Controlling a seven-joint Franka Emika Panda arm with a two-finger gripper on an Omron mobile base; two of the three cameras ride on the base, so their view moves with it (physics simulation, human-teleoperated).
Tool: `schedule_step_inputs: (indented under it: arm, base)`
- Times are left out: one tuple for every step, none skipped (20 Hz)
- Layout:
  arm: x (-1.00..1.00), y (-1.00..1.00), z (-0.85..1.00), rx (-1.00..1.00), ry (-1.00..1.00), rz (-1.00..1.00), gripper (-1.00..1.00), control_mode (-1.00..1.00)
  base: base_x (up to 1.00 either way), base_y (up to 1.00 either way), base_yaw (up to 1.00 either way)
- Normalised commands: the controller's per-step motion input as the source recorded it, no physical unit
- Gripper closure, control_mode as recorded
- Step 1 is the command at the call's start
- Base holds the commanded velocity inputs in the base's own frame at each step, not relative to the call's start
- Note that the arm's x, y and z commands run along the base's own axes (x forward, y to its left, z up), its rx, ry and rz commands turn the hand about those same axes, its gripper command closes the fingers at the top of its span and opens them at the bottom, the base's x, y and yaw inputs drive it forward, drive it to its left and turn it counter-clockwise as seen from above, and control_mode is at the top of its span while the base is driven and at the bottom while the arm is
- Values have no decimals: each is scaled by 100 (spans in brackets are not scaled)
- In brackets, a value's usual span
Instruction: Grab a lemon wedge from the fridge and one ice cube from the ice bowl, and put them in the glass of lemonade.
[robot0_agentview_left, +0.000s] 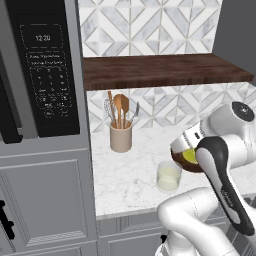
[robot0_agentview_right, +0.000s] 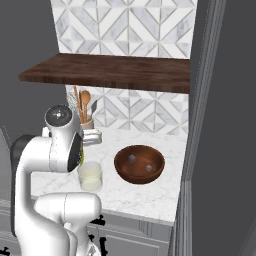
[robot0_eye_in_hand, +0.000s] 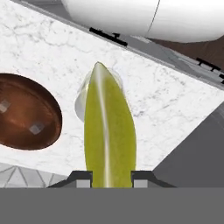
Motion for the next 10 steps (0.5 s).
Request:
schedule_step_inputs:
  arm:
    - [0,-24,-61,16,-16,36,100,-100]
    - [0,-25,-62,17,-14,38,100,-100]
    - [0,-17,-63,17,-13,40,100,-100]
    - [0,-13,-65,15,-13,41,100,-100]
    - [2,-4,-63,13,-14,40,100,-100]
    - [11,0,-61,12,-15,39,100,-100]
    - [18,0,-60,11,-14,38,100,-100]
    - [22,0,-59,10,-13,37,100,-100]
    - [22,0,-56,10,-13,37,100,-100]
    - [22,0,-54,10,-13,36,100,-100]
  base:
    - [0,0,0]
    - [0,0,0]
    - [0,0,0]
    - [0,0,0]
    - [0,0,0]
    - [0,0,0]
    - [0,0,0]
    - [0,0,0]
    - [0,0,0]
    - [0,0,0]
